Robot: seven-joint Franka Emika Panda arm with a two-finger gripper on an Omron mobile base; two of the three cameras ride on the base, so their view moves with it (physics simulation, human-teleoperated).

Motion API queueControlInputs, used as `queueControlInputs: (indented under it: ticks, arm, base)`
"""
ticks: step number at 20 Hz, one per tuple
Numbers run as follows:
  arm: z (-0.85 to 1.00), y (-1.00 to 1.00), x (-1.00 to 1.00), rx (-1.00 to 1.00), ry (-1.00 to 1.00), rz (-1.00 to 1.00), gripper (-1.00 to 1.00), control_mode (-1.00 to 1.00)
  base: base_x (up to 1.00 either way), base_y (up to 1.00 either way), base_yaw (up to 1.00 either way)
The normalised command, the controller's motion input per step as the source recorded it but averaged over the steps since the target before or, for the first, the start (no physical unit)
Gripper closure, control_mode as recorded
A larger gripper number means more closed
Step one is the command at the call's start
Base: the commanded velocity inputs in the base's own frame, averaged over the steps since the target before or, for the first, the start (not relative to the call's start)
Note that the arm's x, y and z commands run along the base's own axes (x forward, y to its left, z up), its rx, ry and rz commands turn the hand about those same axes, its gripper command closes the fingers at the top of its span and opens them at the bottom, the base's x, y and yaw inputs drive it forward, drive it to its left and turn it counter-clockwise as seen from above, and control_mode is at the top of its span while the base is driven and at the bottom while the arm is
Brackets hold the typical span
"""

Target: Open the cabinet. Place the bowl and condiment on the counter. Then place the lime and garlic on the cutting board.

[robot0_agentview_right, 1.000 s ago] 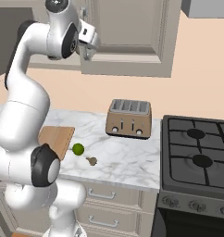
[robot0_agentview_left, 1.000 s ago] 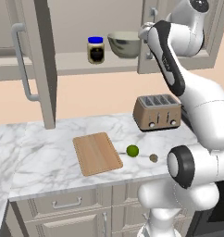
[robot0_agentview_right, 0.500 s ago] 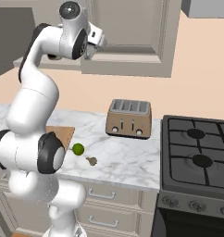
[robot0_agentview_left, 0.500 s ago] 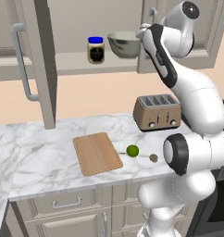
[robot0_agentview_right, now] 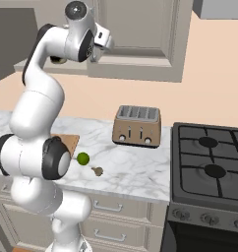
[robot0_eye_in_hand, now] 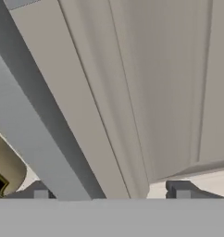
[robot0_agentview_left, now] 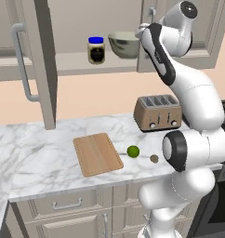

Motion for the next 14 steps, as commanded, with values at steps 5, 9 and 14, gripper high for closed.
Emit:
queueControlInputs:
  ticks: [5, 9, 14]
  arm:
    - [0.0, 0.0, 0.0, 0.0, 0.0, 0.0, 1.0, -1.0]
    - [0.0, -0.11, -0.04, 0.0, 0.0, -0.02, 1.0, -1.0]
    - [0.0, -0.62, -0.42, 0.0, 0.0, -0.09, 1.0, -1.0]
  base:
    - [0.0, 0.0, 0.0]
    - [0.0, 0.0, 0.0]
    - [0.0, 0.0, 0.0]
